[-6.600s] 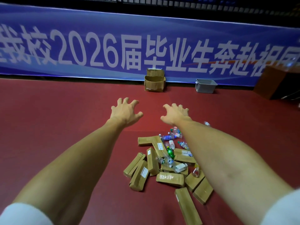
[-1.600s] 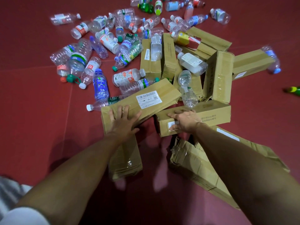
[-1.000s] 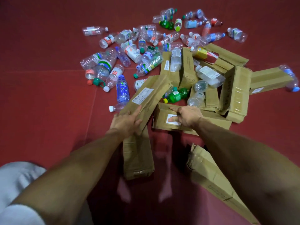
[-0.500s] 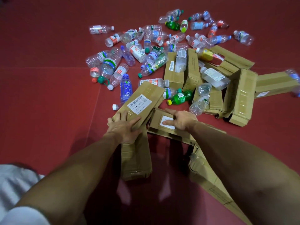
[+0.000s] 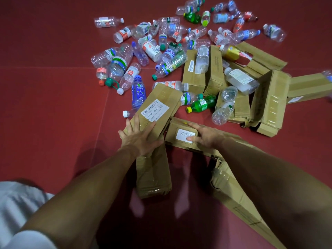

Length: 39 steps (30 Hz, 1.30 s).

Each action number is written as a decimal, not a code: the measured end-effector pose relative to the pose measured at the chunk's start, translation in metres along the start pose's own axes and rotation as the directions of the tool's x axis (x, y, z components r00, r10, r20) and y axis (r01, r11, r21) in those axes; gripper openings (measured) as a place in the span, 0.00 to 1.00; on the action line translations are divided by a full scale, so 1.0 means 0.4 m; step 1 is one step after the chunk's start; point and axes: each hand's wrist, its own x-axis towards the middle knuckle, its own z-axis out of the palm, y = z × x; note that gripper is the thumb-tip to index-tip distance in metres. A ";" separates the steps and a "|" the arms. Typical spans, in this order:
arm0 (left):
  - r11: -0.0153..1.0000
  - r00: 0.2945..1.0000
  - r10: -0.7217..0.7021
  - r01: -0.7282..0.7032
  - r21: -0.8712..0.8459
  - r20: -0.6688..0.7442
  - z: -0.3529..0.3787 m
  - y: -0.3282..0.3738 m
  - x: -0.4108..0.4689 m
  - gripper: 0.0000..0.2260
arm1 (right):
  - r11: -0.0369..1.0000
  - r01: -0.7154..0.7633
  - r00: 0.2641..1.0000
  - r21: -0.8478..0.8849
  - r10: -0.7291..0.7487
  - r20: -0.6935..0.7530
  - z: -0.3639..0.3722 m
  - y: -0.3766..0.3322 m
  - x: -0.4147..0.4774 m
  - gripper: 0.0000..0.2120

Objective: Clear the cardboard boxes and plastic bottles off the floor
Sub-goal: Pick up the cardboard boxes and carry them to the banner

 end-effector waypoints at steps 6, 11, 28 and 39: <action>0.993 0.992 0.016 -0.001 0.121 -0.123 0.001 0.016 0.001 0.32 | 0.998 -0.055 0.998 0.023 0.056 -0.035 0.009 -0.006 0.012 0.37; 0.992 0.978 0.009 0.017 0.125 -0.206 -0.024 0.013 0.006 0.32 | 0.985 -0.053 0.995 0.163 0.067 -0.080 -0.027 -0.013 -0.022 0.36; 0.992 0.980 -0.126 0.122 -0.035 -0.155 -0.977 0.042 -0.343 0.26 | 0.992 -0.046 0.994 0.118 0.058 -0.094 -0.851 -0.414 -0.461 0.37; 0.964 0.921 -0.264 0.264 -0.039 -0.288 -1.700 -0.082 -0.647 0.30 | 0.979 0.191 0.967 0.075 -0.175 -0.187 -1.436 -0.876 -0.770 0.33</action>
